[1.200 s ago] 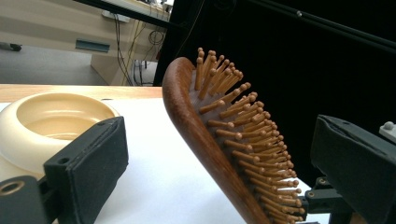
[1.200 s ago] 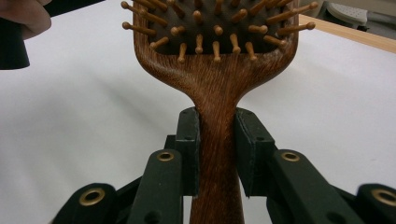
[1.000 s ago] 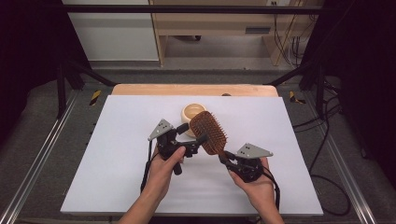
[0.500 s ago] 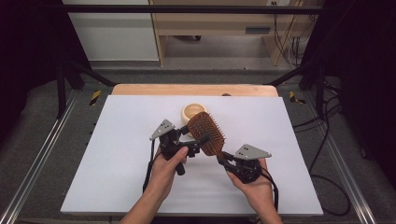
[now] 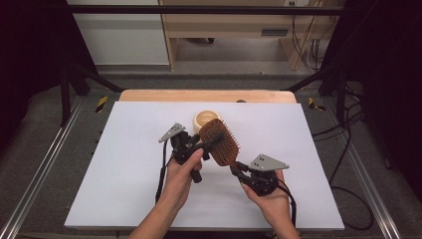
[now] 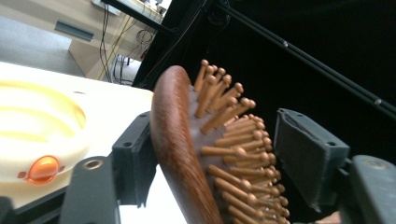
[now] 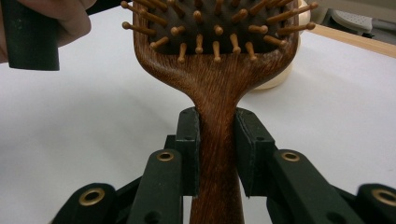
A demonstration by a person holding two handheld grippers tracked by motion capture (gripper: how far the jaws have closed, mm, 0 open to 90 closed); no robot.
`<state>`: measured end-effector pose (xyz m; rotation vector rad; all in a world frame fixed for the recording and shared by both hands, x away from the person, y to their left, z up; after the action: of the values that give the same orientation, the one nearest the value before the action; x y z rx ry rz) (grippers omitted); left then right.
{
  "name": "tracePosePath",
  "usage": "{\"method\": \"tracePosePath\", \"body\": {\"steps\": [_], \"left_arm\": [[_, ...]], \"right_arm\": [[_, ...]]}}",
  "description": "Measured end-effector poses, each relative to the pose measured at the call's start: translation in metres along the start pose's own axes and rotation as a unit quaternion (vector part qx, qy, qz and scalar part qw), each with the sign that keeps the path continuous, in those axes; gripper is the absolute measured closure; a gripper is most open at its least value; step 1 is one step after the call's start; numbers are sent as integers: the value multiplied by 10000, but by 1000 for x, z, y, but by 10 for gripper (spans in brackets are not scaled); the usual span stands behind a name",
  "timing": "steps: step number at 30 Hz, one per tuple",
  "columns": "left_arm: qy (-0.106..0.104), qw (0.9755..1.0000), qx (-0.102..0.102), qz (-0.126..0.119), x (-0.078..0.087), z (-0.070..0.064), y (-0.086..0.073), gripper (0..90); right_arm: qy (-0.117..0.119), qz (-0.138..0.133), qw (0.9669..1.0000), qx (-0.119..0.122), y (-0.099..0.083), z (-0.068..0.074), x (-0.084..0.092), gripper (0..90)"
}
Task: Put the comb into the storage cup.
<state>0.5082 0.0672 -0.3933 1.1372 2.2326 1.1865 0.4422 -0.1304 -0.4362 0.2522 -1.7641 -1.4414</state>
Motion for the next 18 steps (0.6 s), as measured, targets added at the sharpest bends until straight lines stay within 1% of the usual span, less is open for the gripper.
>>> {"method": "tracePosePath", "body": {"steps": [2,3,5,8,9,10,12,16,18], "left_arm": [[73,10000,62,22,-1,2,-1,371],[74,9999,130,8,-2,2,-2,380],[97,9997,200,41,-2,3,-2,397],[73,9990,445,47,-1,3,-1,445],[96,9987,489,37,-1,3,0,466],[65,9986,516,15,-1,3,0,478],[73,9988,478,33,0,0,0,494],[55,9991,410,56,1,-6,1,507],[58,9993,369,61,1,-8,2,512]], "right_arm": [[-15,20,10000,15,-1,0,-1,728],[-28,34,10000,18,-1,1,-1,728],[-59,58,10000,24,-2,0,-1,728],[-61,84,9999,26,-3,0,-3,727],[-68,83,9999,49,-3,1,-4,727],[-55,74,9999,41,-3,1,-4,727],[-79,91,9999,72,-3,2,-4,727],[-81,85,9999,55,-4,2,-5,726],[-106,94,9998,100,-4,3,-6,726]]}}
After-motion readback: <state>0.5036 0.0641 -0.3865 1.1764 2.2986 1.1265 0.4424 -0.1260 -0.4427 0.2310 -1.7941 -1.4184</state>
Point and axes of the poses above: each handheld gripper's, and its own axes: x roughly backward along the jaws, y roughly out of its top, z roughly to its left, the point moved 3 cm from there along -x, roughly forward along the jaws, and after that the axes turned 2 degrees about x, right-handed, at the moved point
